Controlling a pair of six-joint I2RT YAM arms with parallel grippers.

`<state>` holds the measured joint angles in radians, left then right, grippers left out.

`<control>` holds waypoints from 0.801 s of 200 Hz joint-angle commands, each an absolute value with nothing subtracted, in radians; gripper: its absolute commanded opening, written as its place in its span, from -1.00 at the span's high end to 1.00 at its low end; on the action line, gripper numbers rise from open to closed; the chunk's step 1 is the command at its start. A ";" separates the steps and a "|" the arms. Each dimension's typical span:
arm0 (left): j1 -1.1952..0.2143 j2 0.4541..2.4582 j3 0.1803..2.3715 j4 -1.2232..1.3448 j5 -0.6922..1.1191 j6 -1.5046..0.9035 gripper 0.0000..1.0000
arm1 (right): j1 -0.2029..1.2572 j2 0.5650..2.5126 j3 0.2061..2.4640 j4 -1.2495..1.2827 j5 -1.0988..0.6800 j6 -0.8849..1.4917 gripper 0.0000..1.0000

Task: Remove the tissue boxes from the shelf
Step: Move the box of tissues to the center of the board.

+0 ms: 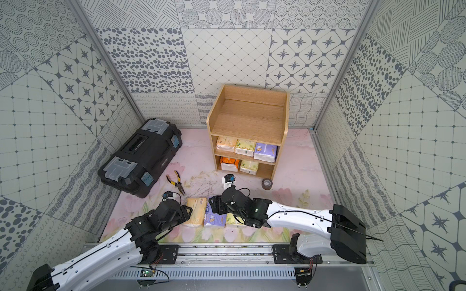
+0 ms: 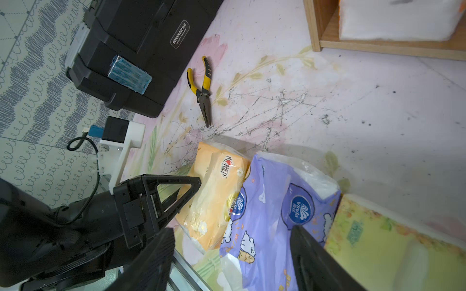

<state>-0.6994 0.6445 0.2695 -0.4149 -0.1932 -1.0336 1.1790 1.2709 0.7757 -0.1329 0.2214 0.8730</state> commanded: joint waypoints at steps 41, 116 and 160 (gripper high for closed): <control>-0.699 0.789 0.229 -0.066 -0.009 -0.968 0.23 | 1.170 1.154 0.716 -0.192 0.313 0.915 -0.50; -0.725 0.923 0.232 0.114 0.032 -1.008 0.09 | 1.016 1.080 0.736 -0.209 0.198 0.986 -0.45; -0.726 0.738 0.250 -0.122 -0.161 -1.051 -0.53 | 0.982 1.100 0.794 -0.194 0.363 1.100 -0.36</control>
